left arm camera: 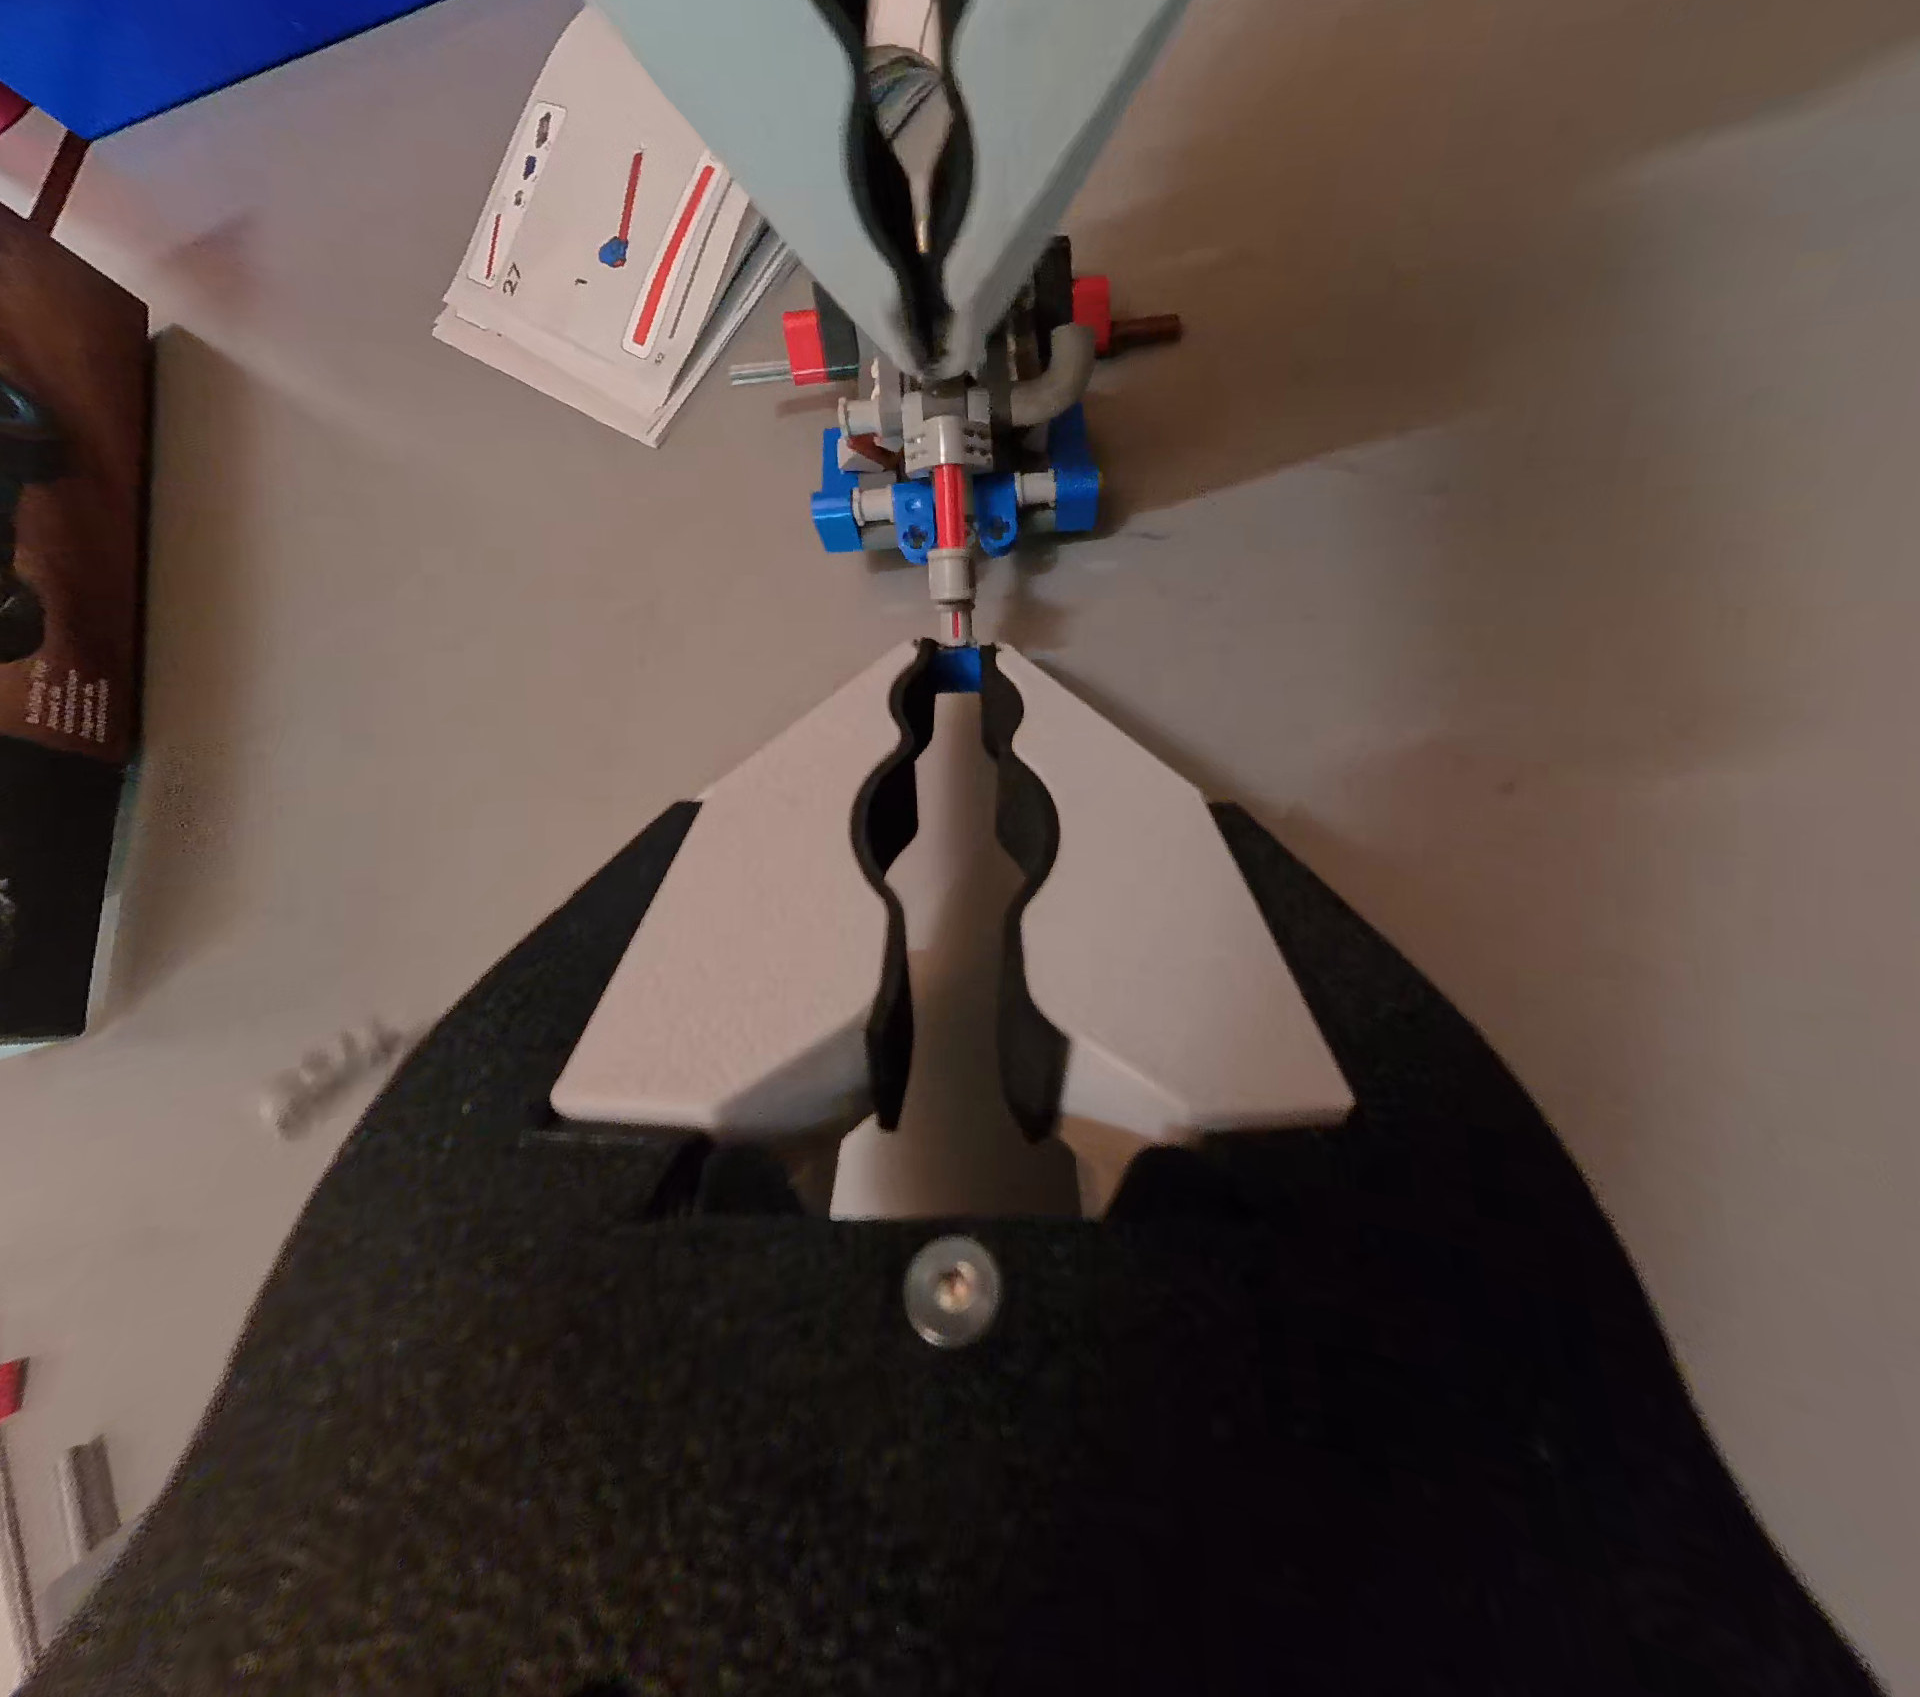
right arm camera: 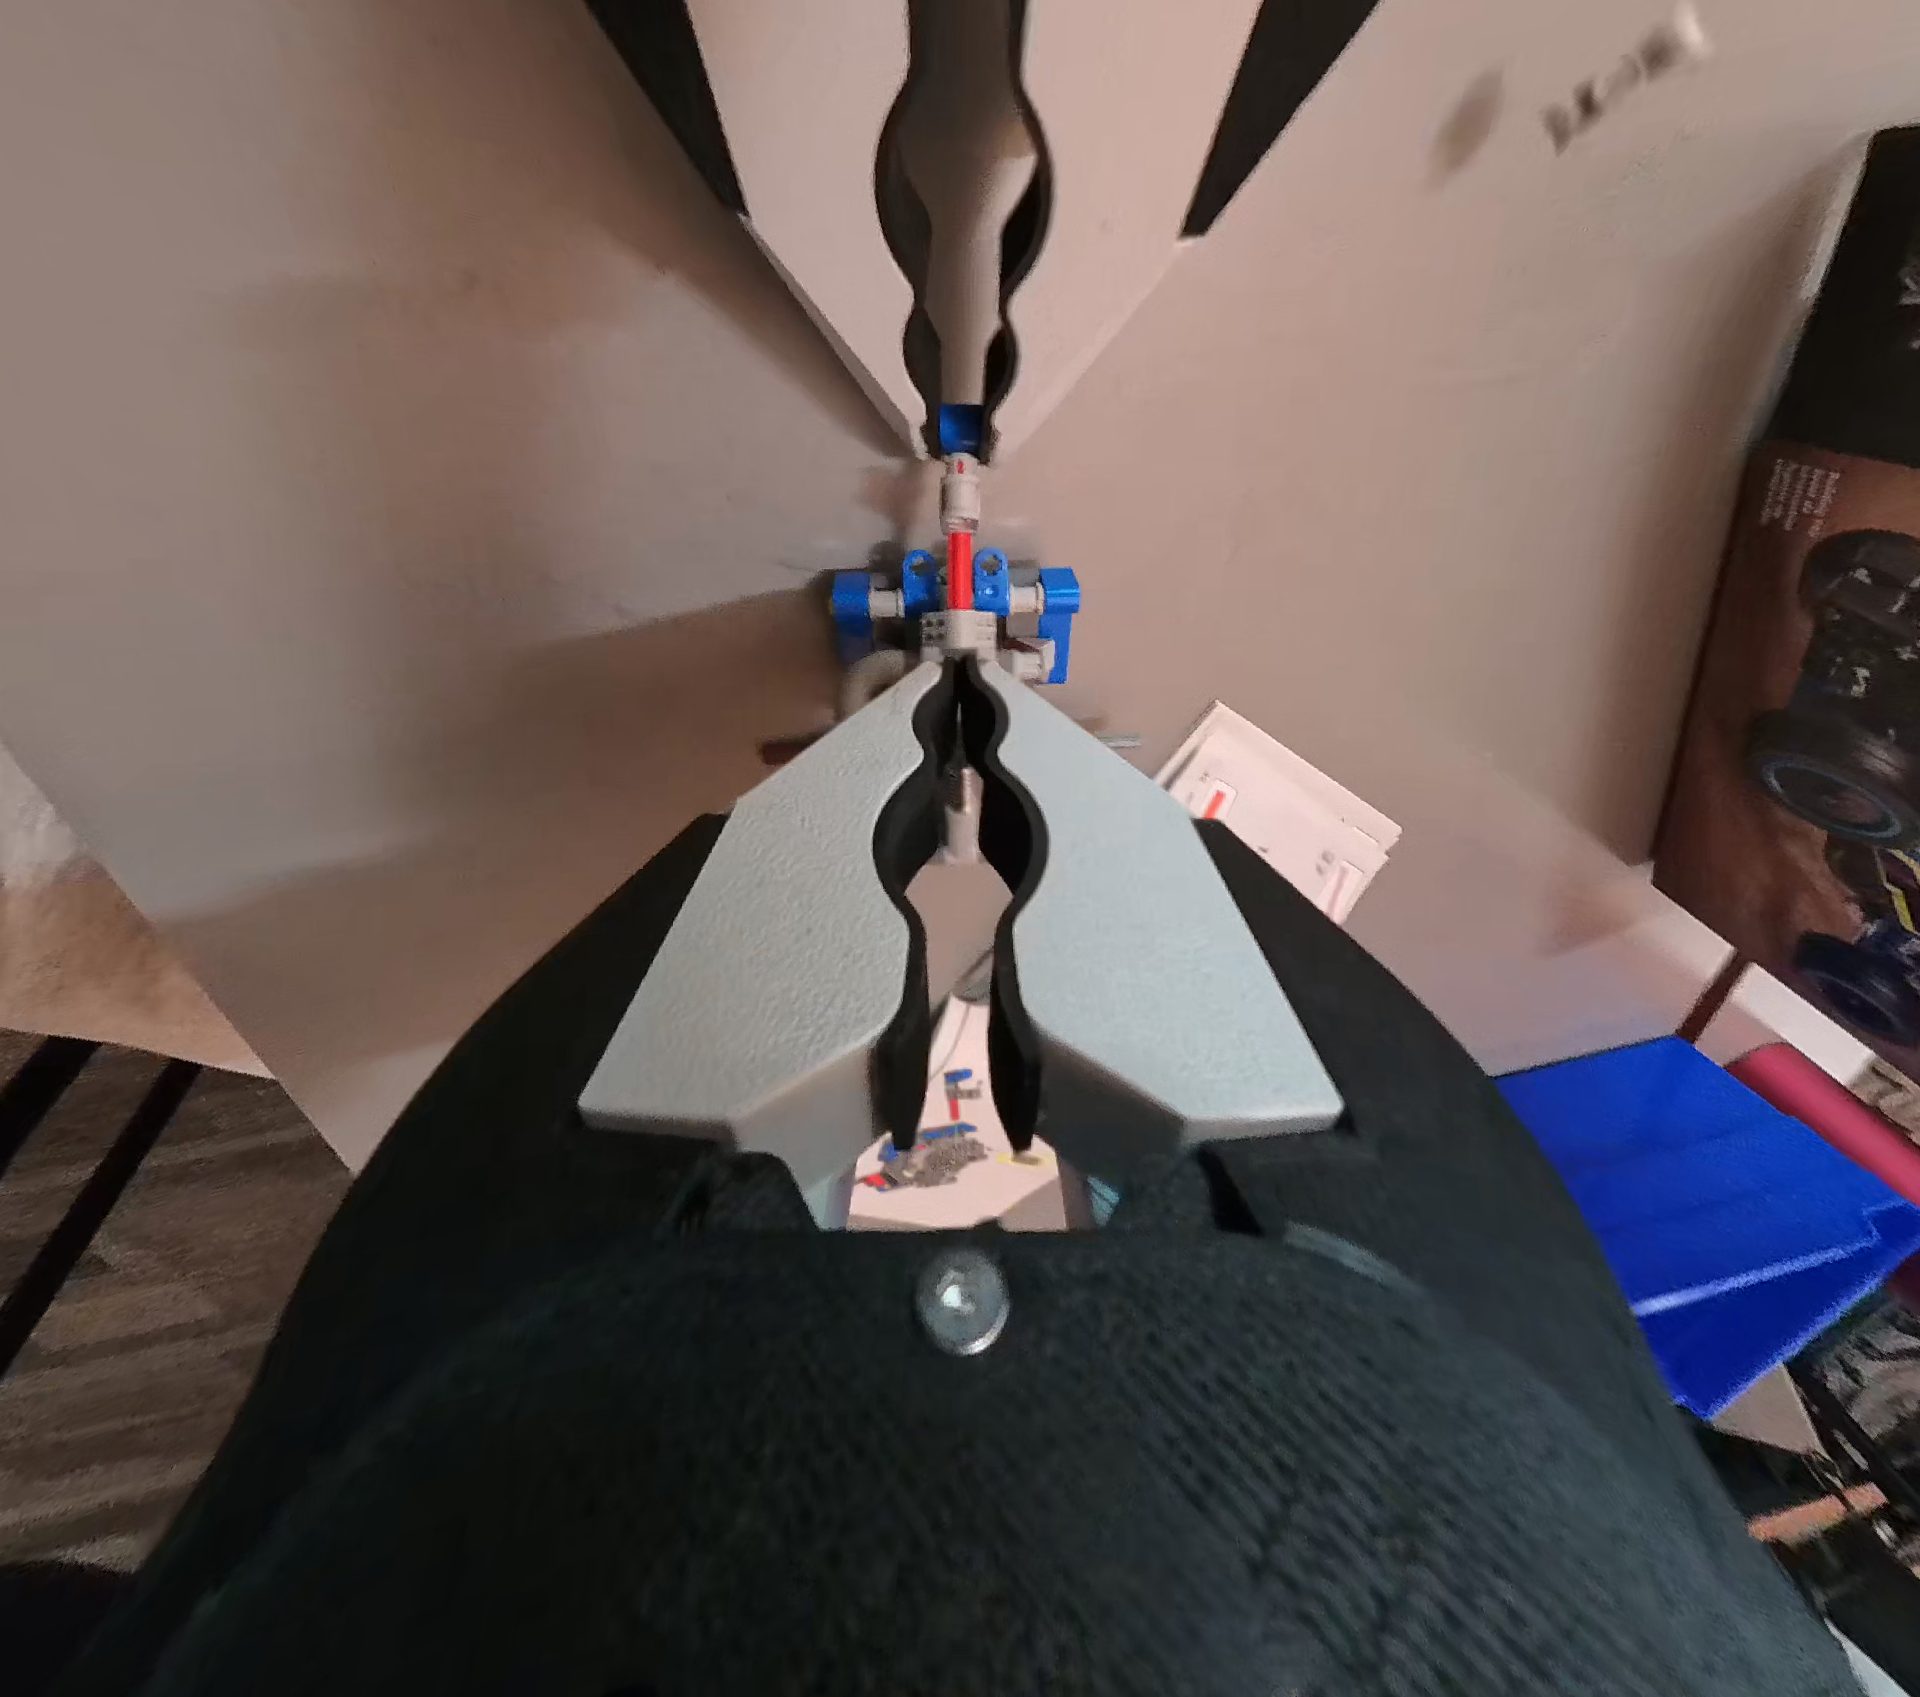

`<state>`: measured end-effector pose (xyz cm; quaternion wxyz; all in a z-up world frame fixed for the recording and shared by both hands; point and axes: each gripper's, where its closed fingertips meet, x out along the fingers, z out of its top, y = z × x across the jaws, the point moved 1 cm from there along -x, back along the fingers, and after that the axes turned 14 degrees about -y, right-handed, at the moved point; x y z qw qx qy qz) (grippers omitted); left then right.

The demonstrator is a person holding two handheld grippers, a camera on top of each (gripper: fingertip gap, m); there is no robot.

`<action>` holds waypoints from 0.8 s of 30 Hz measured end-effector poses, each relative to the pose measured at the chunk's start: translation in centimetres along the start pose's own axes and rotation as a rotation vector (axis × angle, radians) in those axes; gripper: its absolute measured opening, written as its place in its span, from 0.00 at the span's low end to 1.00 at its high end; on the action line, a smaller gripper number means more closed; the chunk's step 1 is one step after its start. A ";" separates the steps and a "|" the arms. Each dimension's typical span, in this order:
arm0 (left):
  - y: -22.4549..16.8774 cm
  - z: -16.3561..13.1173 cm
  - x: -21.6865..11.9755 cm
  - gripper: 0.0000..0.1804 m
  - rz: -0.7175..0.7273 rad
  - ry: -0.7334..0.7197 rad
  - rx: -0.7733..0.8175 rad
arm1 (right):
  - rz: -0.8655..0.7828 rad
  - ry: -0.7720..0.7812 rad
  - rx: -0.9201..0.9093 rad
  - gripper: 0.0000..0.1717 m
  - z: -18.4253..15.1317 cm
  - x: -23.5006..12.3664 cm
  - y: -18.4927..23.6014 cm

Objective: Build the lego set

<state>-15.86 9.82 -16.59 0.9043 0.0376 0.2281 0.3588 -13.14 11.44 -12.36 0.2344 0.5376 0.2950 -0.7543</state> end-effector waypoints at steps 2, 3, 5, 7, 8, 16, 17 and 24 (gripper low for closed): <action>-0.3 0.0 -0.1 0.03 -0.021 0.001 0.001 | -0.048 0.015 0.000 0.00 -0.2 -0.5 -0.8; -0.5 0.0 -0.1 0.05 -0.043 -0.002 -0.004 | -0.061 0.001 0.016 0.00 -0.2 -0.8 -0.8; -0.9 -0.1 -0.5 0.09 -0.096 0.009 -0.011 | -0.125 -0.062 0.039 0.00 0.0 -1.6 -1.1; -0.9 0.1 -1.3 0.13 -0.144 0.019 -0.018 | -0.211 -0.140 0.095 0.00 -0.3 -2.5 -1.6; -0.7 0.6 -2.0 0.14 -0.168 0.011 -0.028 | -0.252 -0.185 0.131 0.00 -0.6 -2.8 -1.7; 14.3 -1.4 -17.3 0.13 0.318 0.202 -0.106 | -0.456 -0.501 0.317 0.06 -7.5 -3.7 0.1; 17.0 -2.8 -19.8 0.12 0.426 0.246 -0.110 | -0.464 -0.523 0.330 0.06 -8.1 -3.8 0.4; 23.8 -14.1 -22.3 0.19 0.406 0.640 -0.481 | -0.421 -0.582 0.364 0.09 -9.7 -2.7 1.4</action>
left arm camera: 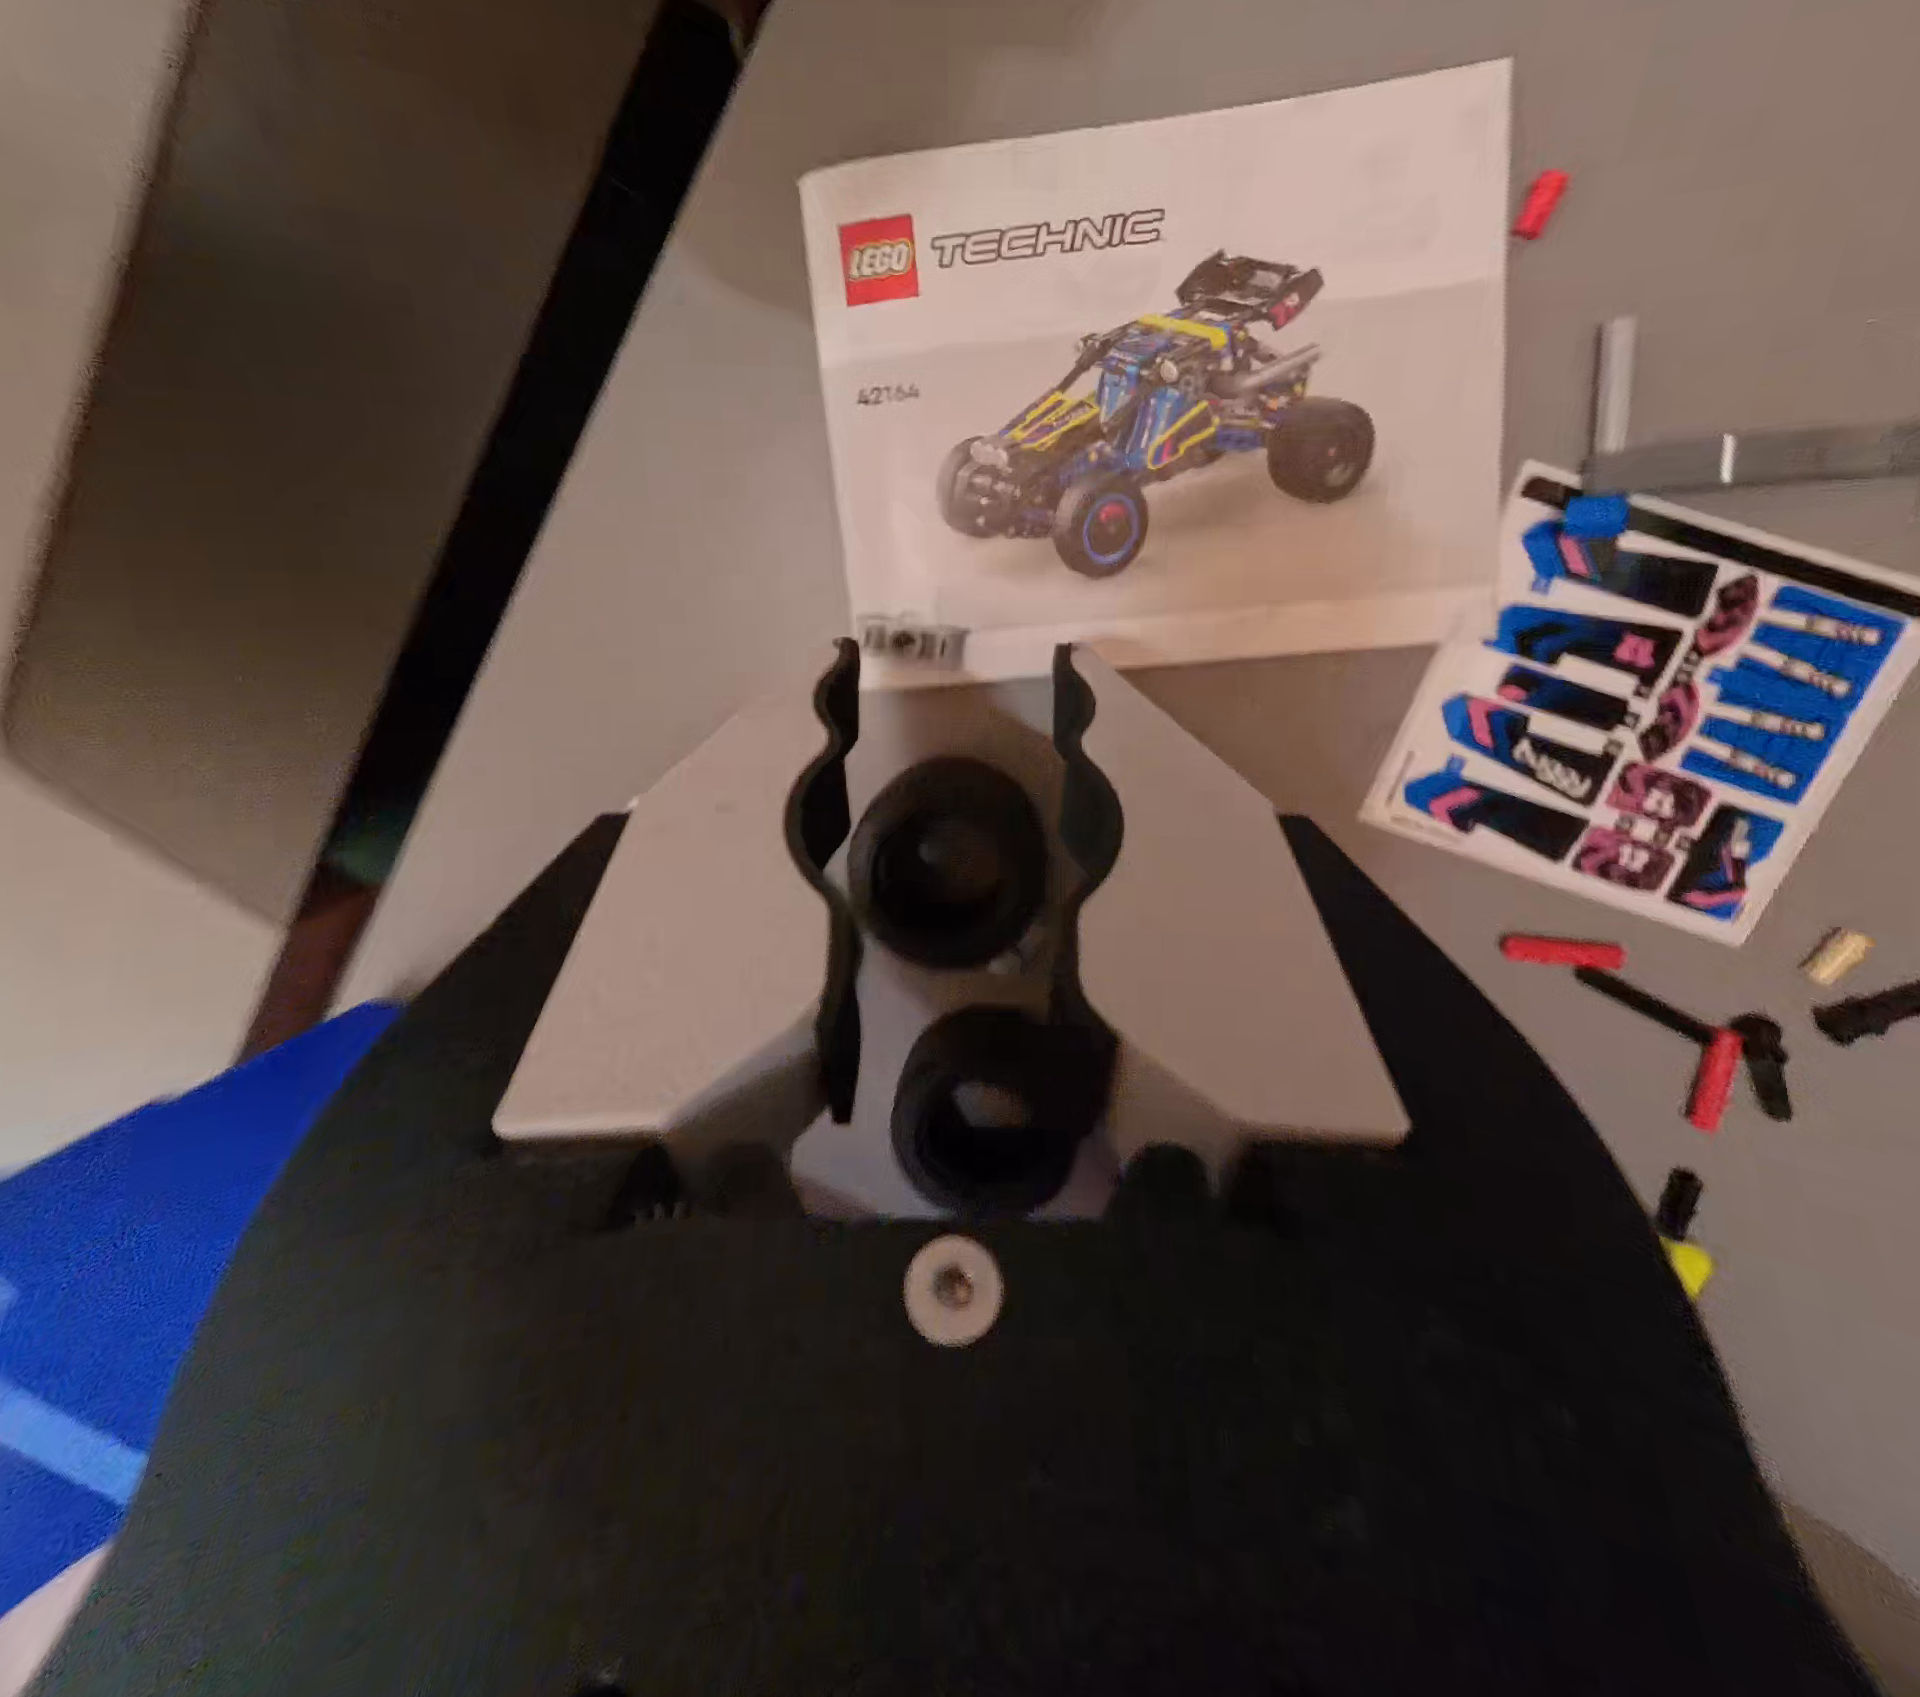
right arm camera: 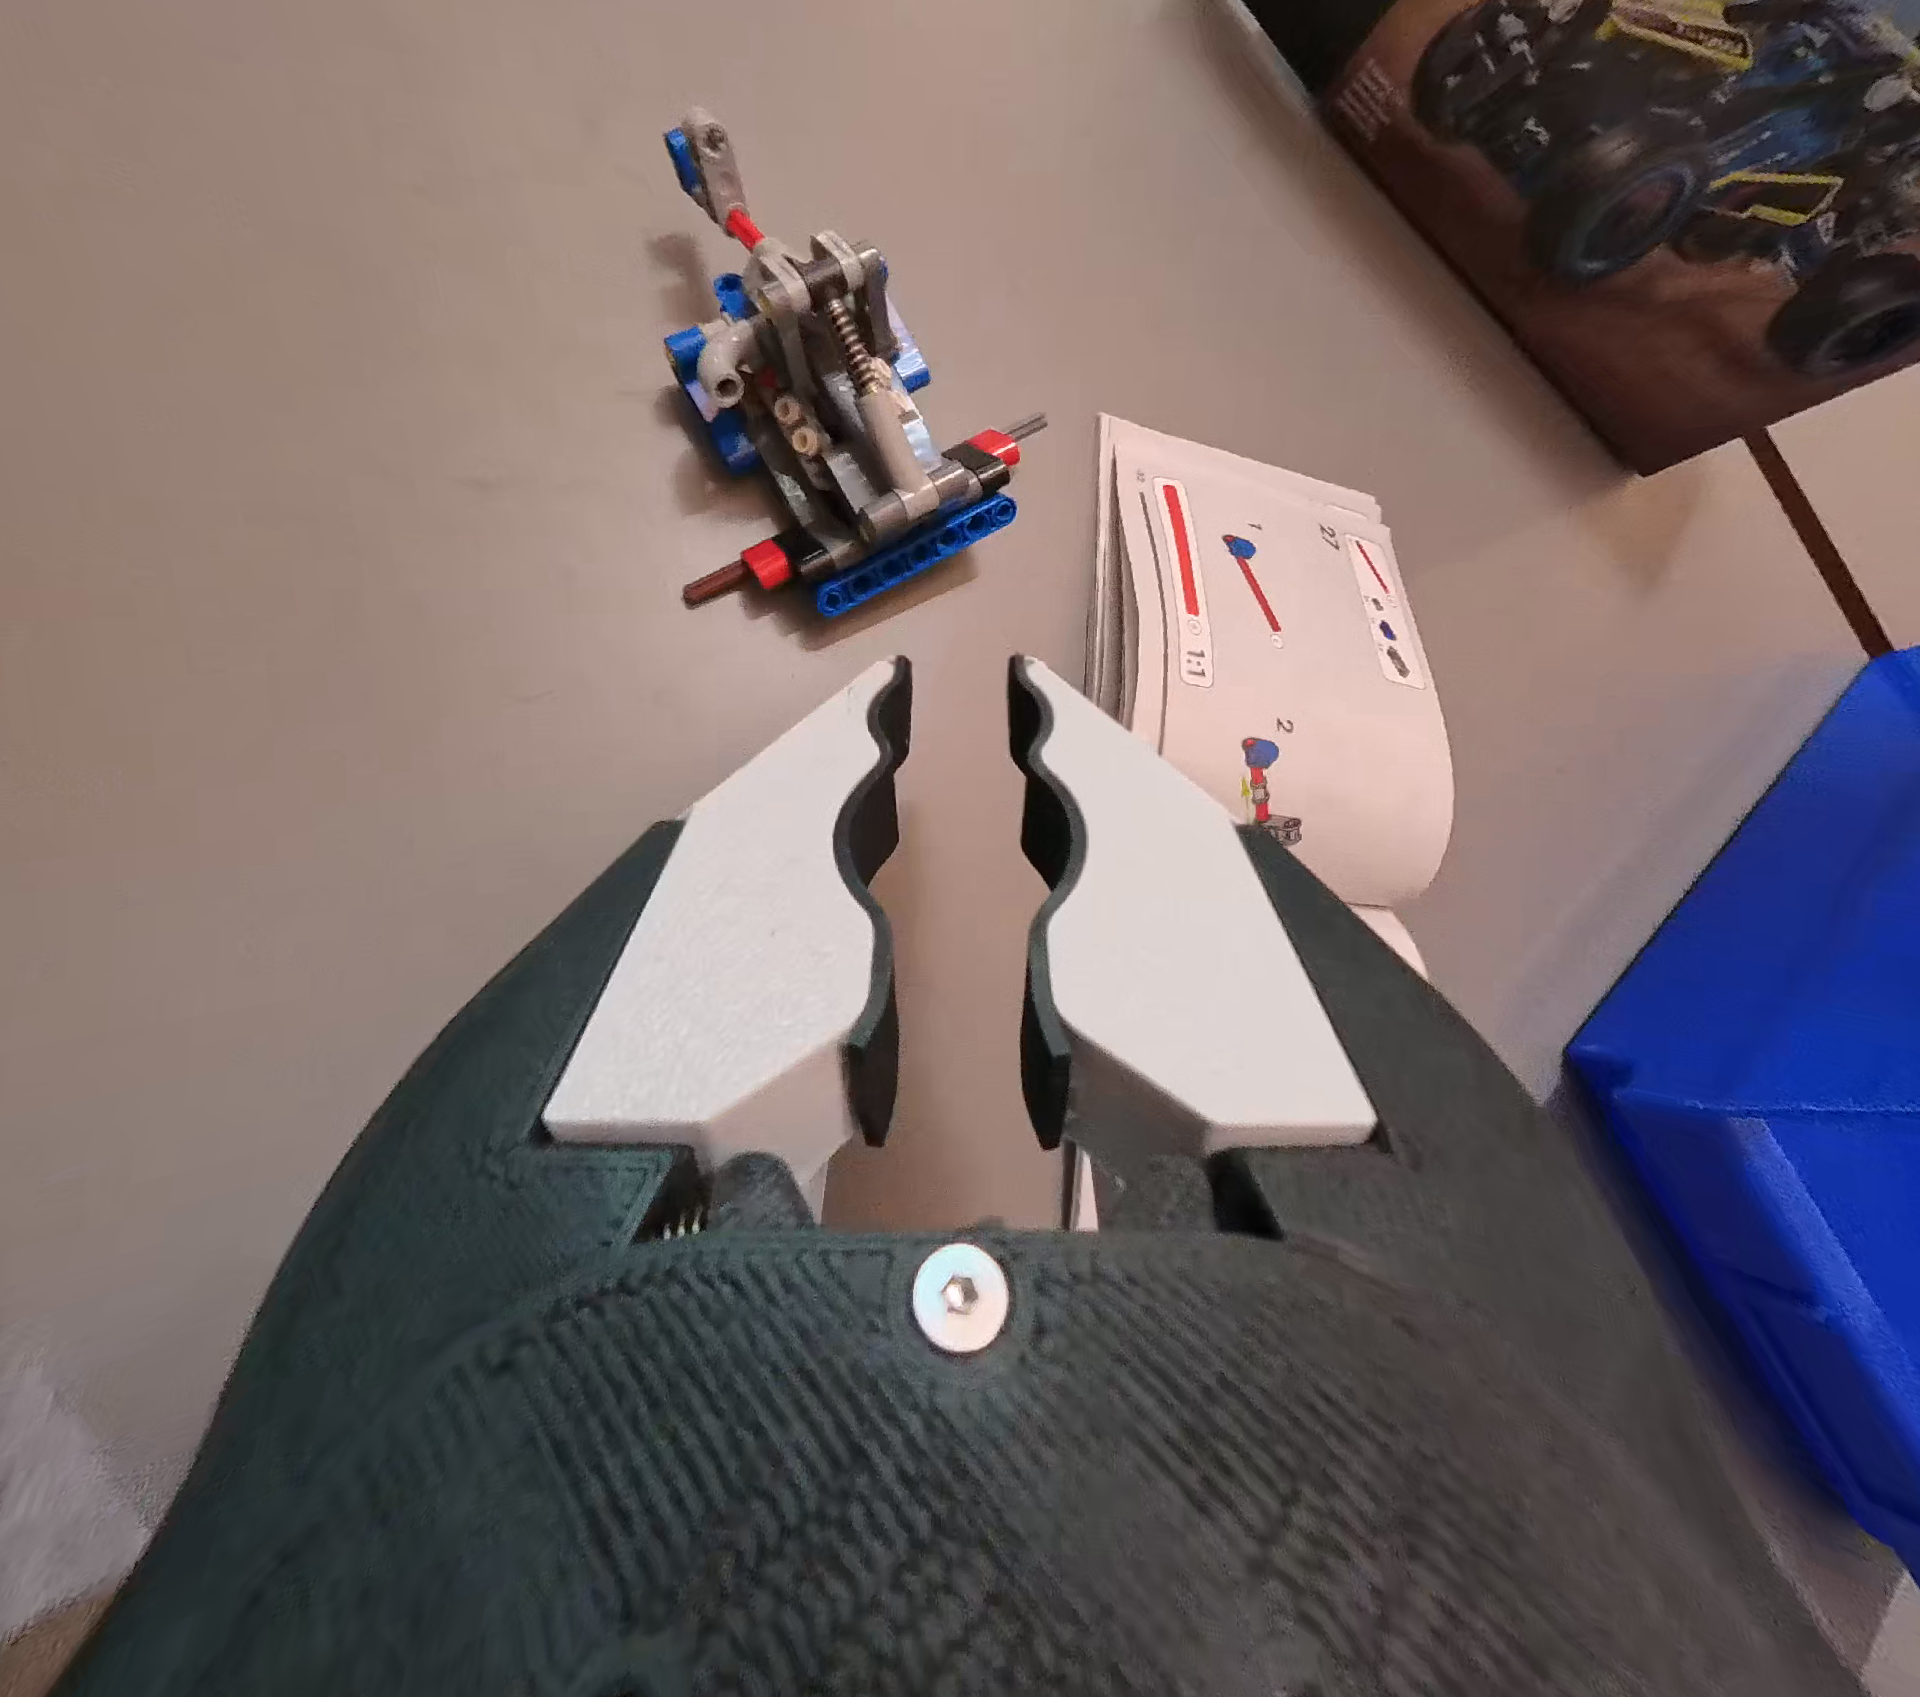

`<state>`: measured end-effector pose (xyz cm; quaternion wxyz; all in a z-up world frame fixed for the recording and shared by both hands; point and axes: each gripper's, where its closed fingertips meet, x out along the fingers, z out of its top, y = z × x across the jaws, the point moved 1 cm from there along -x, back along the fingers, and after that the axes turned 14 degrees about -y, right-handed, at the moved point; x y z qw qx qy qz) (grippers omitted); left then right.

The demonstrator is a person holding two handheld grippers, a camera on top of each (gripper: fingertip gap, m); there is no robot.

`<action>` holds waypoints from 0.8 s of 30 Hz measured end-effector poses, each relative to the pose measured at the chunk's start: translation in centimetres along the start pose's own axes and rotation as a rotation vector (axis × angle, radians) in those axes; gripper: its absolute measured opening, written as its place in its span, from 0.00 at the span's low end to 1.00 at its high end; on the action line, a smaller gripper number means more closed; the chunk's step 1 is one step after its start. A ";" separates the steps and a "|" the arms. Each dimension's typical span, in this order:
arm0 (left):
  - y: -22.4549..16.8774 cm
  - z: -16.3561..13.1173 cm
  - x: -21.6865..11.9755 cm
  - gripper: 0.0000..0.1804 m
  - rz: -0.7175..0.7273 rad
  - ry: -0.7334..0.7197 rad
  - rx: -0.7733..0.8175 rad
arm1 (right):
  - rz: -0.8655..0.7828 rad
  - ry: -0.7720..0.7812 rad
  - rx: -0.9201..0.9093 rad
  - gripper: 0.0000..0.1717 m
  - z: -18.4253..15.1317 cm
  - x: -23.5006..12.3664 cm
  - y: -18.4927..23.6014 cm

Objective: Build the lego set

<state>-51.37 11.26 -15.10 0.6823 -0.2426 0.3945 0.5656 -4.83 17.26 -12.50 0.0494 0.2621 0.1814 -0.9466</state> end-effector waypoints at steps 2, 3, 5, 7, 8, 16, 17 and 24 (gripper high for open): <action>0.3 -0.8 1.7 0.20 -0.011 0.055 -0.058 | 0.019 0.008 0.002 0.09 -0.3 0.3 0.7; 0.8 -1.2 2.1 0.20 0.021 0.070 -0.054 | 0.022 0.017 -0.005 0.09 -0.5 0.2 0.9; 0.7 -1.2 2.3 0.16 0.015 0.051 -0.084 | 0.018 0.034 -0.024 0.09 -0.8 -0.1 1.3; 1.0 -1.4 2.3 0.05 0.044 0.052 -0.079 | 0.012 0.025 -0.019 0.09 -0.8 -0.4 1.6; 1.0 -1.6 2.1 0.03 0.051 0.064 -0.041 | 0.003 0.004 -0.014 0.09 -0.5 -0.5 1.6; -7.3 4.1 -2.1 0.02 -0.122 -0.271 0.181 | -0.120 -0.090 0.089 0.12 0.9 0.5 2.9; -10.8 5.4 -2.7 0.02 -0.205 -0.338 0.211 | -0.119 -0.109 0.117 0.15 1.1 1.0 3.6; -32.6 7.1 -2.4 0.03 -0.628 -0.546 0.361 | -0.131 -0.202 0.232 0.27 2.4 4.7 4.6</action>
